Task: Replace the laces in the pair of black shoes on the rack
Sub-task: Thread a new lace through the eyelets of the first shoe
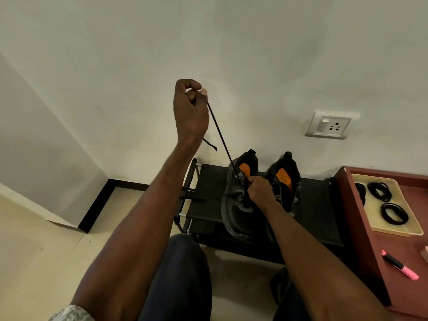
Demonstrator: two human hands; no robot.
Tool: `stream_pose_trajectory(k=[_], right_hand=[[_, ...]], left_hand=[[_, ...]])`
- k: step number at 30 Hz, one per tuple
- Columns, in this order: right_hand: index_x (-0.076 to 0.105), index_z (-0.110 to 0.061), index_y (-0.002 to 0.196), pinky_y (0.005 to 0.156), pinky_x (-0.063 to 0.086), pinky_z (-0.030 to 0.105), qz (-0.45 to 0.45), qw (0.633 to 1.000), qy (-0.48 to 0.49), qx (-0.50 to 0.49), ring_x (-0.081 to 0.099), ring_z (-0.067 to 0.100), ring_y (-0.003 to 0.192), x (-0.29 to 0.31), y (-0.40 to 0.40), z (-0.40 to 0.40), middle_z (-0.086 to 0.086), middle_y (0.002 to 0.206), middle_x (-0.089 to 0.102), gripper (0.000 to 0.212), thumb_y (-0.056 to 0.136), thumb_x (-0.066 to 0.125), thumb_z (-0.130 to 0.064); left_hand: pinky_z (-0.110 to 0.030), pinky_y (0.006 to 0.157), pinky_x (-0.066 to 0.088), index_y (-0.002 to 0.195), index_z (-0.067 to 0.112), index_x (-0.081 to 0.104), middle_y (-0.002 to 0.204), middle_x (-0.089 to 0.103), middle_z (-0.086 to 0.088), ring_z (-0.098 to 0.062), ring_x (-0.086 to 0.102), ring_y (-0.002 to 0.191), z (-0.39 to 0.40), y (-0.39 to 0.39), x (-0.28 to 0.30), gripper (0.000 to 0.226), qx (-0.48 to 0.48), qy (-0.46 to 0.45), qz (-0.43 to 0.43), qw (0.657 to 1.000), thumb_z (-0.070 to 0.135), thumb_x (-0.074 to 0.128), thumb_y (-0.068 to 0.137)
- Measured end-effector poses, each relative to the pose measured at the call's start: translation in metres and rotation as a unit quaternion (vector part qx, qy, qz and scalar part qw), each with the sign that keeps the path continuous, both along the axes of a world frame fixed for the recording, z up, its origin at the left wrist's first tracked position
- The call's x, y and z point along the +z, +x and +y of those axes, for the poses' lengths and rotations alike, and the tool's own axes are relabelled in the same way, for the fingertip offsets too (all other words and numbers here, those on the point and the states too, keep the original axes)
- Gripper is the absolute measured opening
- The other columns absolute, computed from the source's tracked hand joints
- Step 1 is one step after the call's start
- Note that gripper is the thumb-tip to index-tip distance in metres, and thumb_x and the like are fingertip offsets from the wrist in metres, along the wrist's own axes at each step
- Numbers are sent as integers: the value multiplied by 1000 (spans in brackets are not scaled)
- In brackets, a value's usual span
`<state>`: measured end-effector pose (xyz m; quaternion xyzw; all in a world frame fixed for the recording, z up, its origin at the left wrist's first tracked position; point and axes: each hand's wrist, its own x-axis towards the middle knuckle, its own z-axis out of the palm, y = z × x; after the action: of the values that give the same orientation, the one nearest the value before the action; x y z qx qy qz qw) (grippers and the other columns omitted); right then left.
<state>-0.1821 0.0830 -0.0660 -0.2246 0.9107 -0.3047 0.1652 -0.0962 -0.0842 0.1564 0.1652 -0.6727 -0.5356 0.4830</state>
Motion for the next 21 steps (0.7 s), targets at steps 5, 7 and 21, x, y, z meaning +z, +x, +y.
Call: stream_pose_trajectory(k=[5, 7, 21], right_hand=[[63, -2, 82, 56, 46, 42, -12, 1000, -4, -8, 58, 39, 66, -1, 1, 1, 19, 73, 62, 24, 91, 41, 1], [63, -4, 84, 55, 45, 39, -9, 1000, -3, -7, 58, 39, 66, -2, 2, 0, 18, 73, 62, 25, 93, 40, 1], [50, -27, 146, 62, 45, 30, -8, 1000, -15, 27, 59, 26, 75, -6, 8, -2, 14, 109, 68, 47, 102, 39, -13]], left_hand=[[-20, 51, 34, 91, 17, 46, 50, 36, 14, -4, 30, 46, 7, 2, -1, 17, -7, -15, -2, 1000, 2, 52, 98], [-20, 53, 34, 94, 15, 48, 52, 35, 14, -4, 30, 47, 7, 4, 0, 12, -4, -16, 0, 1000, 3, 52, 97], [-36, 79, 46, 106, 9, 61, 101, 65, -10, -27, 62, 96, 23, 29, -126, 15, -7, -214, -401, 891, 10, 53, 94]])
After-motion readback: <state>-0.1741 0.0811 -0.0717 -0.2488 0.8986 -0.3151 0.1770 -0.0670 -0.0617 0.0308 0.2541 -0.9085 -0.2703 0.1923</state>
